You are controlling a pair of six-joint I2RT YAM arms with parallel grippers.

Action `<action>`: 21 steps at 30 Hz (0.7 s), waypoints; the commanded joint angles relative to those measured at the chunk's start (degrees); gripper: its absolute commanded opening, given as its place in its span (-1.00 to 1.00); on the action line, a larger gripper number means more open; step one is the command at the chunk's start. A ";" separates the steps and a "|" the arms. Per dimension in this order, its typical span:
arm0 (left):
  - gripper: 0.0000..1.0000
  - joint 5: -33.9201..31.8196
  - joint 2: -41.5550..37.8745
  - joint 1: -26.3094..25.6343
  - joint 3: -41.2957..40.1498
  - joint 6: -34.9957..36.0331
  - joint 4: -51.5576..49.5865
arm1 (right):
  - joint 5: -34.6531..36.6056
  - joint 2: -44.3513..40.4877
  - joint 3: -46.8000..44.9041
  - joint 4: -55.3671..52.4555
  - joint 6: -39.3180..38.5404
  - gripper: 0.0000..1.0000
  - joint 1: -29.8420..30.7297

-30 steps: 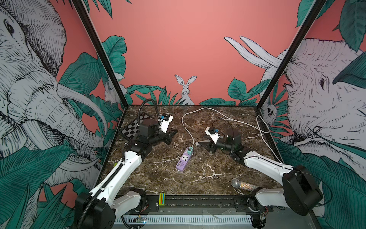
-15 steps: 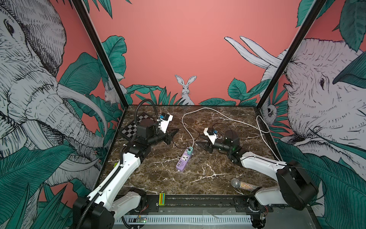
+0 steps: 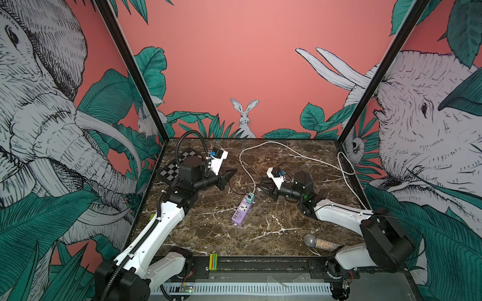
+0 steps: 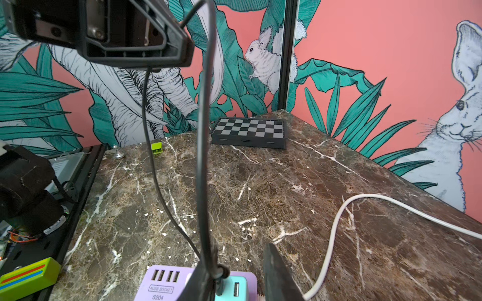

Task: Charge the electric toothbrush
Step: Adjust the charging cable.

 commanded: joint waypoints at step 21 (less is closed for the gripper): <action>0.20 -4.78 -11.68 -0.08 5.65 11.17 -15.14 | -0.64 -9.49 15.75 -44.53 -1.97 -1.00 0.39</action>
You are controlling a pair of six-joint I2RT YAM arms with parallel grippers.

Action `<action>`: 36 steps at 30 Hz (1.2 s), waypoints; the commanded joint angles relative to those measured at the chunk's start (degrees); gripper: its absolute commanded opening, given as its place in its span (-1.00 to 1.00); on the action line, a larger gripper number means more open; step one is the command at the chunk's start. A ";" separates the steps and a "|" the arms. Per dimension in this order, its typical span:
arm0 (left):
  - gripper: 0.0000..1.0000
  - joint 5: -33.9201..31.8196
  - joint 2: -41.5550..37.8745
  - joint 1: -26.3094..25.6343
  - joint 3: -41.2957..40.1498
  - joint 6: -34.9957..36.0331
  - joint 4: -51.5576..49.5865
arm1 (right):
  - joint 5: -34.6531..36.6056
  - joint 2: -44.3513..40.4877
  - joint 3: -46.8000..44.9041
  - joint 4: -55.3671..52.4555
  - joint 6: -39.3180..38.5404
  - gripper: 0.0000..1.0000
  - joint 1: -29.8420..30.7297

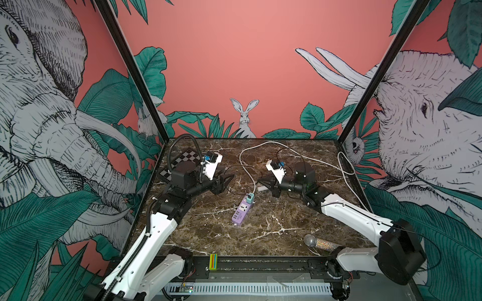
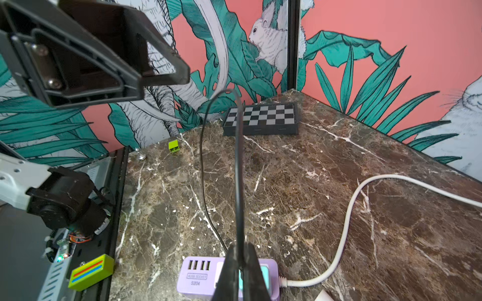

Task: Charge the electric toothbrush
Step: Adjust the charging cable.

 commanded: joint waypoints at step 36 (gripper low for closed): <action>-0.64 10.13 15.41 -17.04 -6.62 -10.19 26.24 | -6.36 1.13 19.33 -29.05 11.27 -1.00 1.34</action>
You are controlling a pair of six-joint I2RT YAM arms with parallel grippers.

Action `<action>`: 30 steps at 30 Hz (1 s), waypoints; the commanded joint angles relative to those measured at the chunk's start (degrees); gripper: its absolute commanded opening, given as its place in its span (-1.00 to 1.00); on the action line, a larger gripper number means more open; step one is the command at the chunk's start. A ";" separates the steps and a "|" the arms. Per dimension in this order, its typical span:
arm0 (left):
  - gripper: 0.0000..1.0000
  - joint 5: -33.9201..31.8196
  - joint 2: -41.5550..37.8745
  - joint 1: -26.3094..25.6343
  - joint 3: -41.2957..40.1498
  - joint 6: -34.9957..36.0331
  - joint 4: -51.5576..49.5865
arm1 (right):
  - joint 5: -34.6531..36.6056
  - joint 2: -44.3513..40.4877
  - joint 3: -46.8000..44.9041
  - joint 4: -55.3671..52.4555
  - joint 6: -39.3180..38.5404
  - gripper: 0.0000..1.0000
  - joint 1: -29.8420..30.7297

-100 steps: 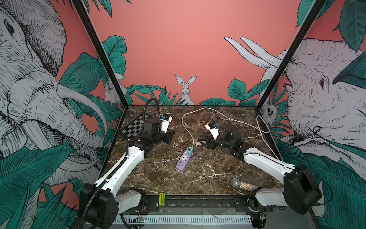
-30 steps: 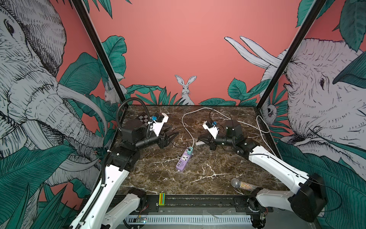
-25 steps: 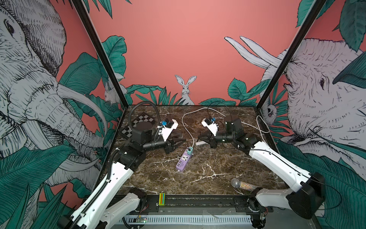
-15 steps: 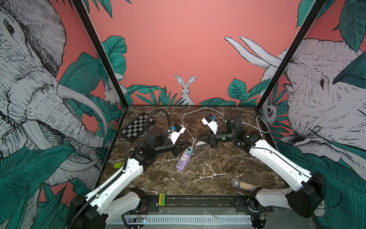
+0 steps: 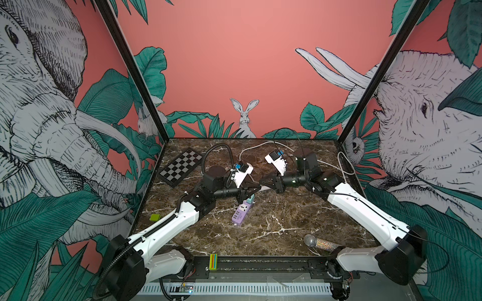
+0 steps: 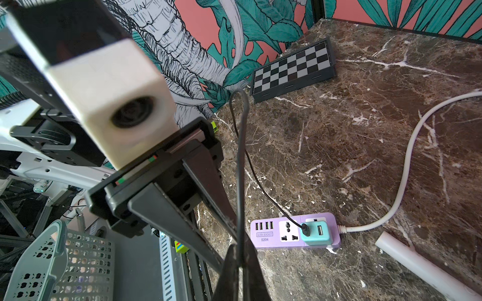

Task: Charge the electric toothbrush
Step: Adjust the charging cable.

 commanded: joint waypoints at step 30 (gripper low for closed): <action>-1.00 6.58 -3.07 -0.36 3.17 -9.46 -14.76 | 19.10 -23.54 -33.35 34.19 -67.82 0.11 3.38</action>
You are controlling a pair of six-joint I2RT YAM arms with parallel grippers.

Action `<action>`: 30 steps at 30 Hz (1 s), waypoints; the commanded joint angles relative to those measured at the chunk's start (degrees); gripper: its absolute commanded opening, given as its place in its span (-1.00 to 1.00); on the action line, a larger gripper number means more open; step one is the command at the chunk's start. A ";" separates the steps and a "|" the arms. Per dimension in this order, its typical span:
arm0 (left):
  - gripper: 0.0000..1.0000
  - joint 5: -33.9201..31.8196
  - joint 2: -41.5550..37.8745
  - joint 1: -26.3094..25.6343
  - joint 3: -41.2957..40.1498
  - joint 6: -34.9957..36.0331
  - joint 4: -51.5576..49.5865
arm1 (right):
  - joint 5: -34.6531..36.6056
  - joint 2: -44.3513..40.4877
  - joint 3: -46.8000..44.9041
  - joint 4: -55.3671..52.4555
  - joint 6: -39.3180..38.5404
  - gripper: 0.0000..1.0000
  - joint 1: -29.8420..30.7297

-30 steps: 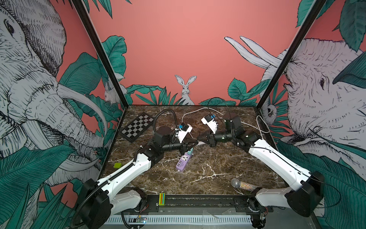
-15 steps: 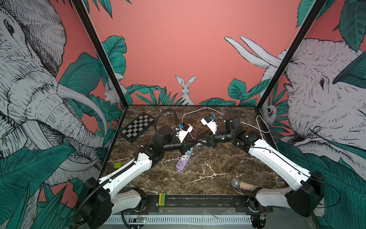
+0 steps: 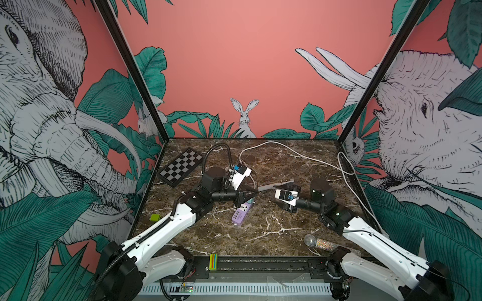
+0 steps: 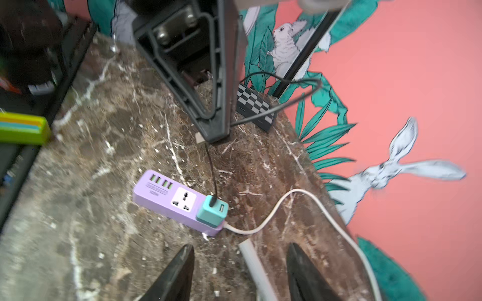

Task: Charge the electric toothbrush
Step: Adjust the charging cable.

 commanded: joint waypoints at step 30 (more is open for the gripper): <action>-1.00 10.72 1.67 -0.21 2.75 -5.08 -8.78 | 10.75 0.84 -2.49 13.67 -55.95 -0.51 14.03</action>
